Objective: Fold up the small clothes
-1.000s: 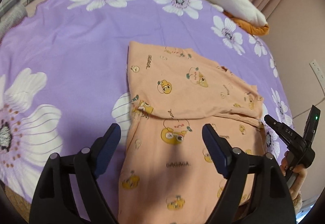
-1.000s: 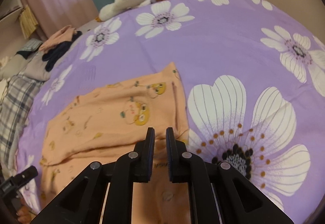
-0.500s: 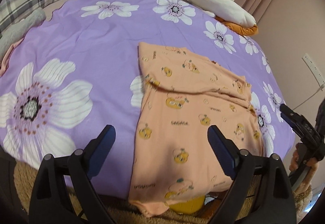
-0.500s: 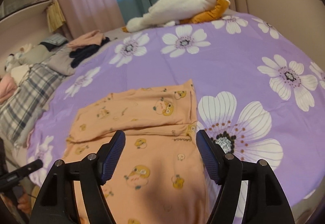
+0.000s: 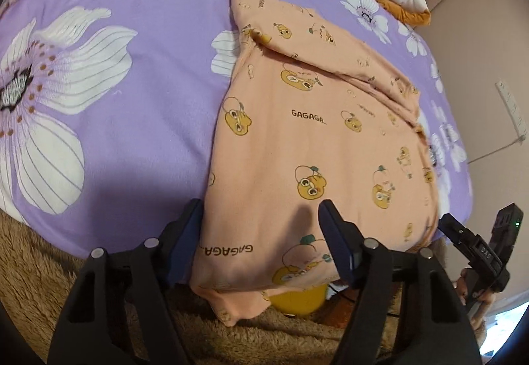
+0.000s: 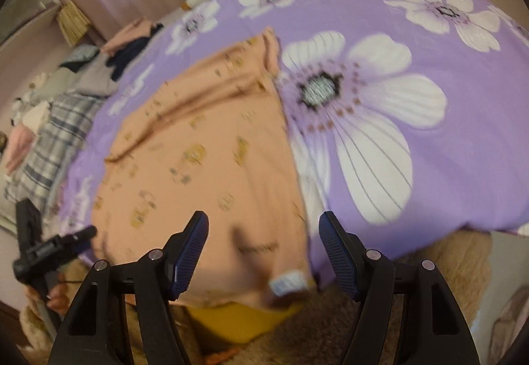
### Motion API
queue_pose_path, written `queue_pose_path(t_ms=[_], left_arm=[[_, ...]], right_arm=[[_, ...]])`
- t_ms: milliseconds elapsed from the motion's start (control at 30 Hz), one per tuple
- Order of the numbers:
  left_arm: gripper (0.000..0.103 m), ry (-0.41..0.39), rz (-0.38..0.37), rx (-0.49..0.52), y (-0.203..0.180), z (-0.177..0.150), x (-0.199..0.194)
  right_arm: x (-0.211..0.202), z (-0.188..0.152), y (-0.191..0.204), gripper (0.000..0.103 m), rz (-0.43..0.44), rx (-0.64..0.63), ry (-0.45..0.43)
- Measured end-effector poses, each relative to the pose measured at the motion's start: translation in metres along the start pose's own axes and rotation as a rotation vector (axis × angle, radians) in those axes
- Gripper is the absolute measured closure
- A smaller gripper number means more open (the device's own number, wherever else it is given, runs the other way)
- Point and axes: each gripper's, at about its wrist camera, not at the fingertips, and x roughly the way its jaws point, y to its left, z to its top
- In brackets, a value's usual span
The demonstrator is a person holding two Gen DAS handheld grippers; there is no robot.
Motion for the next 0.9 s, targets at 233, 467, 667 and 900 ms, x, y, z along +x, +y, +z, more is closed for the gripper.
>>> queue_pose_path(t_ms=[233,467,667,900], left_arm=[[0.071,-0.023,0.029,0.032,0.0,-0.001,0.004],[0.095,-0.021,-0.024,0.024,-0.006,0.0,0.007],[0.096,-0.08,-0.092,-0.016,-0.007,0.012,-0.018],[0.097,-0.133,-0.142,-0.002,-0.017,0.03,-0.032]], right_arm=[[0.014,-0.006,0.008,0.042,-0.007,-0.031,0.031],[0.021,-0.004,0.019,0.091,0.033,-0.068,0.044],[0.003,0.007,0.012,0.094,0.136,-0.012,0.017],[-0.022,0.037,0.021,0.101,0.204,-0.025,-0.104]])
